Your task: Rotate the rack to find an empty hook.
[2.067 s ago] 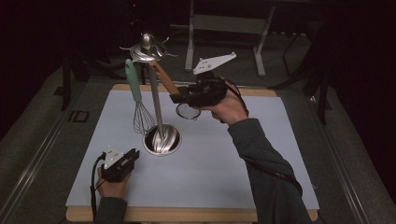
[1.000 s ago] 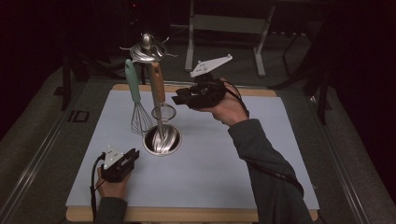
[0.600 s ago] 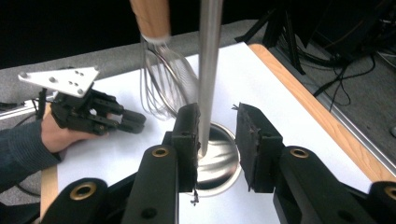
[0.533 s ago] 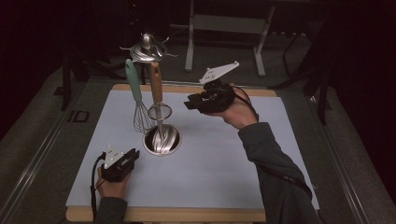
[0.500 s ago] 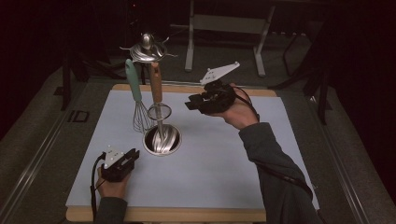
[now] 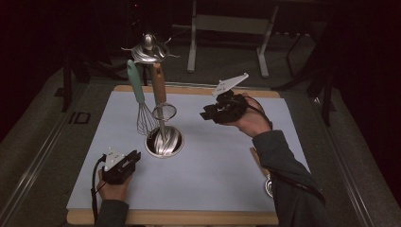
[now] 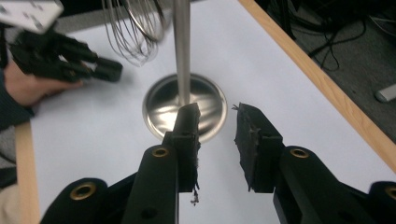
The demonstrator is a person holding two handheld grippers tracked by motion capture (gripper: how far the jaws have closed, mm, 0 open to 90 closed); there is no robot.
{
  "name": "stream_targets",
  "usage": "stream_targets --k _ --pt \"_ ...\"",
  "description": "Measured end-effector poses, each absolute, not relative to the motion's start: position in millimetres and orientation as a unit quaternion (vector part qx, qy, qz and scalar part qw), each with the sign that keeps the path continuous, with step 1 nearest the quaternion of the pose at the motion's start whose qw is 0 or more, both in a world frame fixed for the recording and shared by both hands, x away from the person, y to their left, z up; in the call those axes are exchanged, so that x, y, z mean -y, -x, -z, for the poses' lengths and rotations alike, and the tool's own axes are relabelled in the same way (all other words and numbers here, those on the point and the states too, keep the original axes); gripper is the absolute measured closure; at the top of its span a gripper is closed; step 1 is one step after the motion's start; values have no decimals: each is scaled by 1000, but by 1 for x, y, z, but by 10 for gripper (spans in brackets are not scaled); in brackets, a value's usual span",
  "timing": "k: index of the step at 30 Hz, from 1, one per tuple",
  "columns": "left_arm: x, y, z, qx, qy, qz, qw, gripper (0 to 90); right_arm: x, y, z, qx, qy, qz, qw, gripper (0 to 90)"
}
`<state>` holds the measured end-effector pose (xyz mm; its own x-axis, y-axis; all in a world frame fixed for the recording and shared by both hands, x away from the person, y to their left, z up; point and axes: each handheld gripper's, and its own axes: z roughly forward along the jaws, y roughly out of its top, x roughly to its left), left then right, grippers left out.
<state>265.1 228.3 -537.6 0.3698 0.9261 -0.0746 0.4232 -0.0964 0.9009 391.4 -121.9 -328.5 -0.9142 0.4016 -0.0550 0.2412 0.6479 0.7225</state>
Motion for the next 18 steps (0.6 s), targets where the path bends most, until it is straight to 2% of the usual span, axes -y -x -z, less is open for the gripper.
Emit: stream_targets --k 2,6,18 --pt "-230 -264 536 -496 -678 -270 472 795 126 -391 334 -905 -180 -371 106 691" --pt "-229 -260 523 -490 -660 -266 504 892 135 -390 344 -907 -185 -362 109 686" --pt "-214 -254 445 -416 -607 -309 602 899 152 -380 368 -916 -201 -327 119 672"
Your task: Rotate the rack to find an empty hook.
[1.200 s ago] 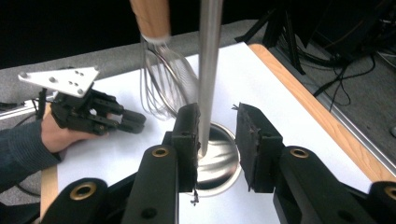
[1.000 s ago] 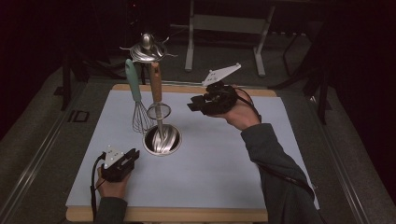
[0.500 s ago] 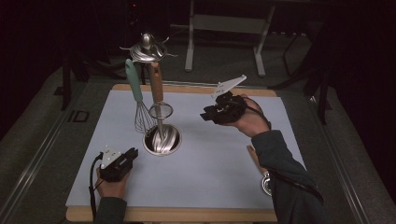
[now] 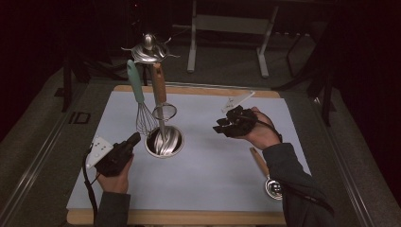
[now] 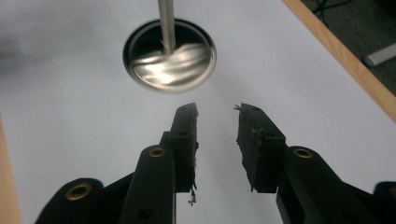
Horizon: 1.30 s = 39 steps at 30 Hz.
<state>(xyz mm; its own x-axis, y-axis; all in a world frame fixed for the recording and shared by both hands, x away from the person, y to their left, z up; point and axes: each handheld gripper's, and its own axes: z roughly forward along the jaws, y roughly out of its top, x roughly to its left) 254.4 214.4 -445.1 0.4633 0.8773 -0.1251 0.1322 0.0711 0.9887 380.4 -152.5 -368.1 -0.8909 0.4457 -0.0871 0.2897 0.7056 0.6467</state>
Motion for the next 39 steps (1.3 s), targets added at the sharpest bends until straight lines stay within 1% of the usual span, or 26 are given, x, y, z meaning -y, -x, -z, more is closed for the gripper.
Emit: stream_targets --k 10,18,23,31,39 --pt "-210 -261 386 -373 -564 -338 655 899 165 -378 393 -914 -221 -324 104 672" --pt "-204 -269 347 -346 -536 -355 683 899 173 -374 410 -912 -233 -325 91 668" --pt "-201 -272 324 -332 -523 -370 692 899 177 -374 413 -910 -236 -329 89 668" --pt "-204 -276 303 -325 -507 -383 700 899 181 -372 415 -909 -237 -330 86 668" --pt "-208 -283 295 -328 -508 -386 697 899 185 -373 419 -908 -242 -331 83 668"
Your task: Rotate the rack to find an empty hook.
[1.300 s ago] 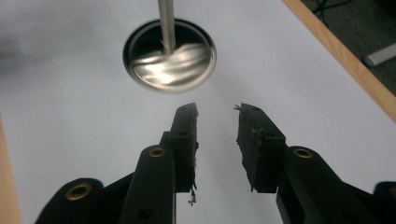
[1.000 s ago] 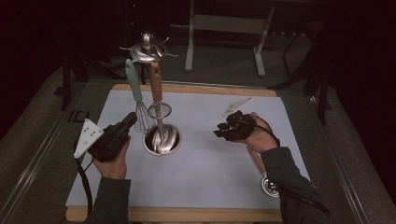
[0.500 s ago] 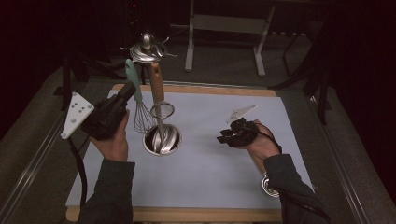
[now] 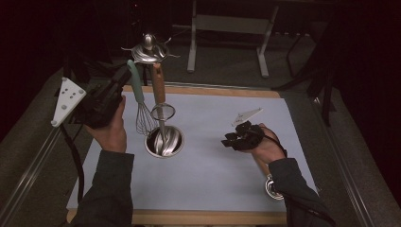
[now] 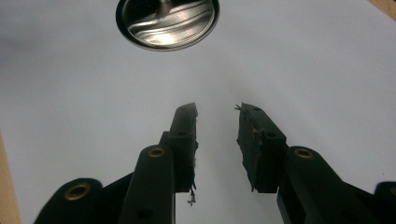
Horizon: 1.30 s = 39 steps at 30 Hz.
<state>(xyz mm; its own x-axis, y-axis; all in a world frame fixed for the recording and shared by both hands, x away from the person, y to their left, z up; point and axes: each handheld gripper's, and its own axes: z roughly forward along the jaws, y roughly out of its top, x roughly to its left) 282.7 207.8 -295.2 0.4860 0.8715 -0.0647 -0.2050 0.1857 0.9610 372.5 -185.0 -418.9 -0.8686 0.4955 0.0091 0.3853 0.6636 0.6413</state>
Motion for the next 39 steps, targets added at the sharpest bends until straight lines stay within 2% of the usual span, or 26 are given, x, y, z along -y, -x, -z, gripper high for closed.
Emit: stream_targets --k 39 --pt "-223 -302 285 -360 -513 -411 662 900 204 -374 433 -904 -265 -329 73 666"
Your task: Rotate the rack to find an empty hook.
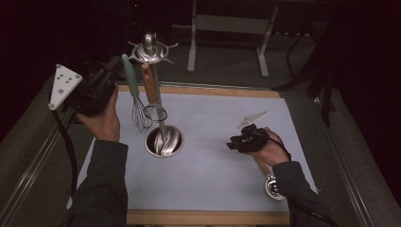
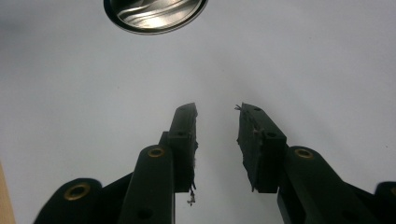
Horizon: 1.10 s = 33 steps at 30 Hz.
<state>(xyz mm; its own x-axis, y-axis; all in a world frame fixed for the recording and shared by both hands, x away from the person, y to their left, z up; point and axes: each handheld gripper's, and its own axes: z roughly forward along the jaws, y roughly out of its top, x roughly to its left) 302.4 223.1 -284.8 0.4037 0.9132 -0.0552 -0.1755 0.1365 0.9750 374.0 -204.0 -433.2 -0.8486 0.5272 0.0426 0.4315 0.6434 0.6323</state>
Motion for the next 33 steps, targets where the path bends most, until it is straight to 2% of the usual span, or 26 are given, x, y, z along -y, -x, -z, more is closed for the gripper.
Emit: stream_targets --k 33 --pt "-226 -326 275 -385 -526 -420 631 900 215 -375 440 -899 -280 -329 67 665"
